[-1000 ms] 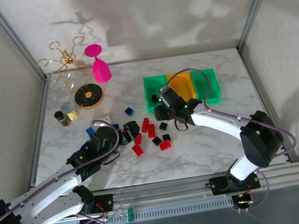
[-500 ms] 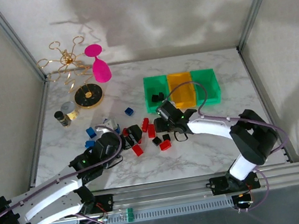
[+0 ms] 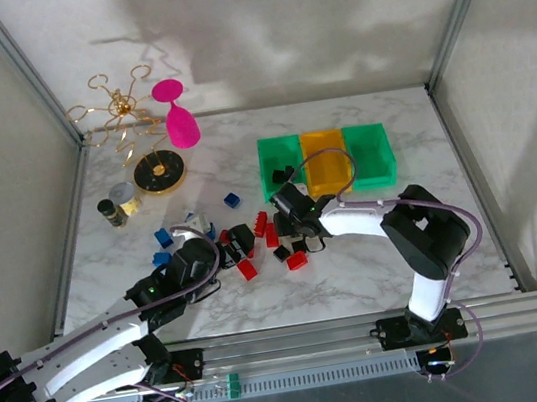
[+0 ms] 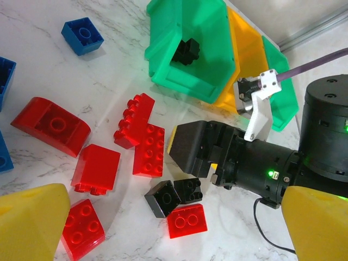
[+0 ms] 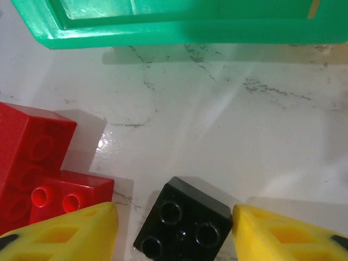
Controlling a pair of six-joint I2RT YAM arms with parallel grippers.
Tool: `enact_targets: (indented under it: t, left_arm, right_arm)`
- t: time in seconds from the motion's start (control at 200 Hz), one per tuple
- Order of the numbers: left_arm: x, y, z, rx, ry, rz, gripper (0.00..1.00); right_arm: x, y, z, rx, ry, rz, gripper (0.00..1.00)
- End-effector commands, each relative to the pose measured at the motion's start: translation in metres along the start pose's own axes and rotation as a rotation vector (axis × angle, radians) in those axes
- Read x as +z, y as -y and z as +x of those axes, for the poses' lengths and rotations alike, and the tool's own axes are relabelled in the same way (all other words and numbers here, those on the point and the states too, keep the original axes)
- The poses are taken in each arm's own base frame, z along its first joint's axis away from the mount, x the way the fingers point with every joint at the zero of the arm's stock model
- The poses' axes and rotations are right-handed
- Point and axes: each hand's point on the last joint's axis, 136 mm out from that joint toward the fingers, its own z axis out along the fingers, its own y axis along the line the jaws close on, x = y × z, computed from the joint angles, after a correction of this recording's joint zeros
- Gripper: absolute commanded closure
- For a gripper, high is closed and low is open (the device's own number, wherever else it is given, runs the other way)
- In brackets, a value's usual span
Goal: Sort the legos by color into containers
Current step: Pick up the lego from the center of the table.
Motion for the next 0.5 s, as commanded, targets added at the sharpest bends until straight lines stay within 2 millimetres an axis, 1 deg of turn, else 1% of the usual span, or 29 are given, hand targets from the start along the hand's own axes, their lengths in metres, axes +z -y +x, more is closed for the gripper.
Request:
enact_targets:
  t: [0.0,0.115,0.18,0.22,0.3,0.421,0.496]
  left_arm:
    - [0.0,-0.003,-0.003,0.02,0.023,-0.021,0.0]
    - [0.0,-0.002,-0.004,0.025,0.028,-0.021,0.0]
    - [0.0,-0.001,-0.005,0.027,0.03,-0.019,0.0]
    - [0.0,-0.001,-0.005,0.028,0.029,-0.019,0.0]
    - [0.0,0.0,-0.005,0.028,0.026,-0.018,0.0]
    - [0.001,0.0,-0.004,0.031,0.026,-0.019,0.0]
    - [-0.001,0.003,-0.007,0.031,0.031,-0.016,0.0]
  right_arm:
    - [0.002,-0.003,-0.006,0.002,0.021,0.021,0.46]
    - [0.0,-0.002,-0.005,-0.006,0.023,0.022,0.54]
    - [-0.002,0.0,-0.006,-0.01,0.029,0.029,0.61]
    - [-0.004,0.0,-0.006,-0.013,0.03,0.029,0.64]
    - [-0.009,-0.001,-0.009,-0.018,0.036,0.023,0.65]
    - [-0.022,-0.004,-0.018,-0.021,0.065,0.005,0.67]
    - [-0.033,-0.007,-0.028,-0.026,0.092,-0.006,0.68]
